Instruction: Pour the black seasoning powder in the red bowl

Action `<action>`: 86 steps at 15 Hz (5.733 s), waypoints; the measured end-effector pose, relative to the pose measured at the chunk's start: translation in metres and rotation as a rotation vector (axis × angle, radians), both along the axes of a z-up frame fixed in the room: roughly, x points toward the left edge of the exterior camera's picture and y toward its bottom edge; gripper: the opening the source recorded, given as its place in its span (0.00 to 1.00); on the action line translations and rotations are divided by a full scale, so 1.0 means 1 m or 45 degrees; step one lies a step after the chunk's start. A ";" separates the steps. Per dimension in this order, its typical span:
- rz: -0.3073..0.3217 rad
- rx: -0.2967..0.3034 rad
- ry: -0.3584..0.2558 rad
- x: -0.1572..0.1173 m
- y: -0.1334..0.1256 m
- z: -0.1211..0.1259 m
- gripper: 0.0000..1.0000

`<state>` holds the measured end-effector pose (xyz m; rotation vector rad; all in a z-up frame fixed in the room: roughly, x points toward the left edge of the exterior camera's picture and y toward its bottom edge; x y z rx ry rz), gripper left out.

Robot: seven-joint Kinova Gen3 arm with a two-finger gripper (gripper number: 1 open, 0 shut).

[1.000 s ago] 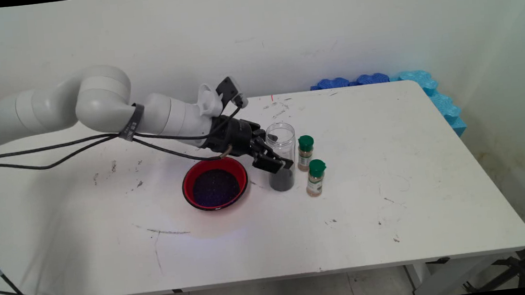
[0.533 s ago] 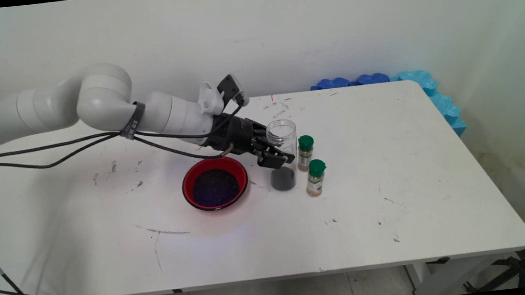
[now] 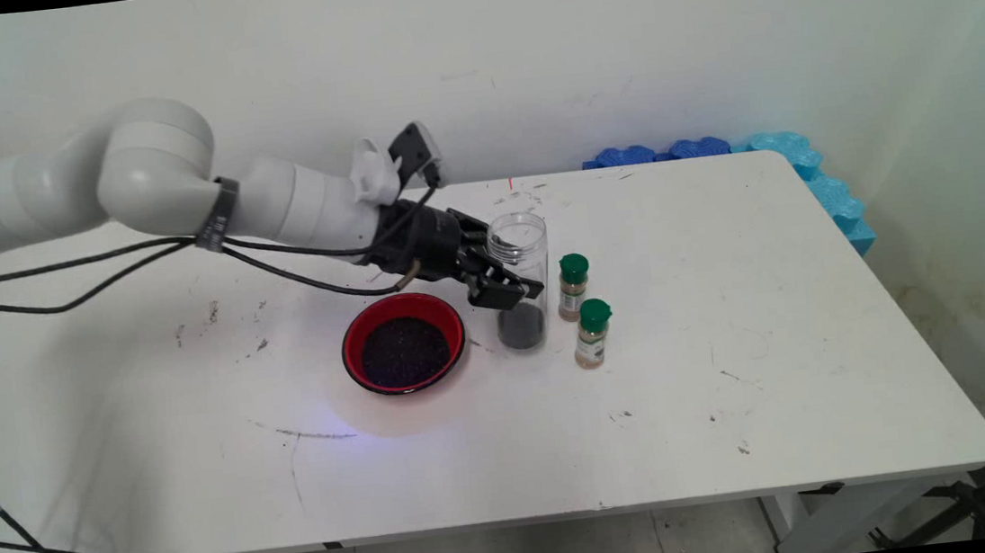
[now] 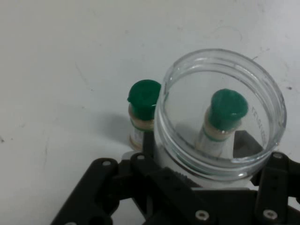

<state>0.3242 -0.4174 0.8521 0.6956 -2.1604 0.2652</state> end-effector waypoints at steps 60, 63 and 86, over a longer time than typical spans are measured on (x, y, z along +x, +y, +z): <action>1.317 1.689 1.111 0.079 0.081 0.063 0.00; 1.391 1.777 1.173 0.082 0.082 0.057 0.00; 1.725 2.251 1.466 0.104 0.097 0.022 0.00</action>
